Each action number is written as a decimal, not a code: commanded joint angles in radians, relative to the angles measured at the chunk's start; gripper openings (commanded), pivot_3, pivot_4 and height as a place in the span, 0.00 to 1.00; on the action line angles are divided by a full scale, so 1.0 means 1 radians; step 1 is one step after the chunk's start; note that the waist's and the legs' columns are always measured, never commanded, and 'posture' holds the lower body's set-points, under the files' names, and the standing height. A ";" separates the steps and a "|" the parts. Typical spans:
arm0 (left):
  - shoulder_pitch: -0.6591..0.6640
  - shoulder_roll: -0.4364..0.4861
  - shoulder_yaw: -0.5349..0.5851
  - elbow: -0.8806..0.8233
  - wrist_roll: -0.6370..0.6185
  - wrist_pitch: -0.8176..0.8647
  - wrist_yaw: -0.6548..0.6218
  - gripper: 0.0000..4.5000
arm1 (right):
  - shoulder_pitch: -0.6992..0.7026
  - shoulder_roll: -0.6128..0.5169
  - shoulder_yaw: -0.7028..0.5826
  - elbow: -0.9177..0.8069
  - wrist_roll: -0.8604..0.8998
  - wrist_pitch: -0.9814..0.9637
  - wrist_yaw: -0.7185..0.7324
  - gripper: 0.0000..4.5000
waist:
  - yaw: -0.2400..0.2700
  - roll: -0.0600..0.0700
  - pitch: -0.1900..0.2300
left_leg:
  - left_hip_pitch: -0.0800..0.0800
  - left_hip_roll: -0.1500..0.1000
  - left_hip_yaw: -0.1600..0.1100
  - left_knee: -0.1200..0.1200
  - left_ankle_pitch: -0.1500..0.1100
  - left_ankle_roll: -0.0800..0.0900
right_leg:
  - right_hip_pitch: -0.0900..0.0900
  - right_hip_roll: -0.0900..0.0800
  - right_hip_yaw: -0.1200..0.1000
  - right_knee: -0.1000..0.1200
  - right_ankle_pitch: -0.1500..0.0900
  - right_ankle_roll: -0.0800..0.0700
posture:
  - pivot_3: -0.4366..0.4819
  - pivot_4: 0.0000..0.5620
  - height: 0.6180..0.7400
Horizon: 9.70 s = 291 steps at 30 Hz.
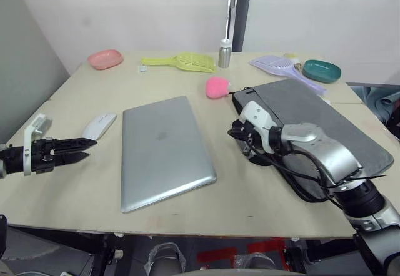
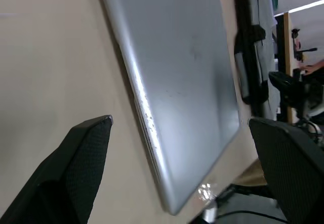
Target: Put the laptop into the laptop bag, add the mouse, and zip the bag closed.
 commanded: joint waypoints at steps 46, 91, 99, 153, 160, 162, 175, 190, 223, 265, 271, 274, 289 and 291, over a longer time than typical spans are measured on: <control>-0.155 -0.299 -0.032 0.051 0.052 0.000 0.011 1.00 | -0.084 0.330 0.147 0.383 -0.334 -0.267 0.042 0.01 | -0.004 -0.001 0.000 | -0.001 -0.001 -0.010 -0.002 0.004 -0.003 | 0.005 0.000 -0.009 0.001 0.000 0.000 | 0.48 0.27 1.00; 0.218 -0.452 0.447 -0.714 -0.879 0.307 0.903 0.06 | 0.244 -0.157 -0.599 -0.208 0.175 -0.049 0.233 0.78 | 0.003 0.000 0.005 | -0.015 0.000 -0.025 0.000 0.006 -0.006 | 0.003 0.000 -0.024 -0.004 0.002 0.003 | 0.48 0.27 1.00; 0.238 -0.527 0.321 -0.644 -1.041 0.307 1.202 0.06 | 0.422 -0.445 -0.845 -0.087 0.226 -0.111 0.435 0.99 | 0.003 0.000 0.005 | -0.015 0.000 -0.025 0.003 0.007 0.000 | 0.004 0.000 -0.023 -0.003 -0.001 -0.002 | 0.48 0.27 1.00; 0.364 -0.579 0.177 -0.797 -1.465 -0.041 1.429 0.06 | 0.263 -0.046 -0.166 -0.081 -0.204 0.050 -0.305 0.60 | -0.003 0.001 0.006 | -0.011 -0.001 -0.020 0.012 0.006 -0.002 | 0.005 0.000 -0.014 0.005 0.009 0.014 | 0.48 0.27 1.00; 0.361 -0.585 0.177 -0.796 -1.465 -0.043 1.429 0.06 | 0.269 -0.032 -0.188 -0.072 -0.216 0.051 -0.305 0.40 | -0.003 0.001 0.006 | -0.011 -0.001 -0.020 0.012 0.006 -0.002 | 0.005 0.000 -0.014 0.006 0.009 0.014 | 0.48 0.27 1.00; 0.360 -0.587 0.177 -0.797 -1.465 -0.044 1.431 0.06 | 0.270 -0.025 -0.201 -0.073 -0.208 0.056 -0.303 0.27 | -0.003 0.001 0.006 | -0.010 -0.001 -0.020 0.012 0.006 -0.002 | 0.005 0.000 -0.014 0.006 0.009 0.014 | 0.48 0.27 1.00; 0.330 -0.648 0.193 -0.780 -1.465 -0.045 1.441 0.06 | 0.226 0.071 -0.420 -0.176 -0.010 0.286 -0.268 0.00 | -0.002 0.001 0.006 | -0.010 -0.001 -0.020 0.015 0.006 -0.002 | 0.004 0.000 -0.012 0.010 0.009 0.014 | 0.48 0.27 1.00; 0.206 -0.687 0.173 -0.603 -1.465 0.062 1.508 0.06 | 0.056 -0.054 -0.451 -0.231 0.076 0.430 -0.249 0.00 | 0.003 0.002 0.006 | -0.008 -0.001 -0.014 0.017 0.007 -0.002 | 0.000 0.000 -0.005 0.016 0.010 0.016 | 0.48 0.27 1.00; -0.134 -0.947 0.166 -0.285 -1.408 -0.021 1.782 0.06 | -0.006 0.060 -0.445 -0.243 0.134 0.521 -0.345 0.00 | 0.009 0.001 0.006 | -0.009 -0.002 -0.013 0.017 0.007 -0.001 | 0.000 0.000 -0.004 0.014 0.010 0.017 | 0.48 0.27 1.00; -0.299 -1.367 0.347 -0.167 -0.823 -0.186 1.591 0.06 | -0.028 0.133 -0.490 -0.301 0.188 0.629 -0.405 0.00 | 0.015 0.002 0.007 | -0.010 -0.003 -0.012 0.015 0.008 0.001 | 0.000 -0.001 -0.004 0.009 0.012 0.018 | 0.48 0.27 1.00; -0.305 -1.425 0.371 -0.145 -0.810 -0.246 1.600 0.06 | -0.046 0.200 -0.550 -0.321 0.213 0.705 -0.428 0.00 | 0.014 0.002 0.007 | -0.010 -0.003 -0.013 0.014 0.008 0.001 | 0.000 -0.001 -0.004 0.009 0.012 0.018 | 0.48 0.27 1.00; -0.289 -1.443 0.358 -0.157 -0.799 -0.266 1.584 0.06 | -0.082 0.274 -0.627 -0.329 0.215 0.781 -0.448 0.00 | 0.012 0.002 0.007 | -0.010 -0.003 -0.013 0.014 0.008 0.001 | 0.000 -0.001 -0.004 0.009 0.012 0.018 | 0.48 0.27 1.00; -0.299 -1.518 0.265 -0.099 -0.729 -0.298 1.505 0.06 | -0.093 0.449 -0.728 -0.376 0.276 0.837 -0.569 0.00 | 0.023 0.003 0.007 | -0.011 -0.003 -0.012 0.010 0.008 0.001 | 0.000 -0.001 -0.005 0.004 0.012 0.018 | 0.48 0.27 1.00; -0.310 -1.516 0.264 -0.085 -0.718 -0.314 1.491 0.06 | -0.090 0.461 -0.732 -0.381 0.282 0.837 -0.584 0.00 | 0.026 0.003 0.007 | -0.011 -0.003 -0.012 0.010 0.008 0.001 | 0.000 -0.001 -0.005 0.004 0.012 0.018 | 0.48 0.27 1.00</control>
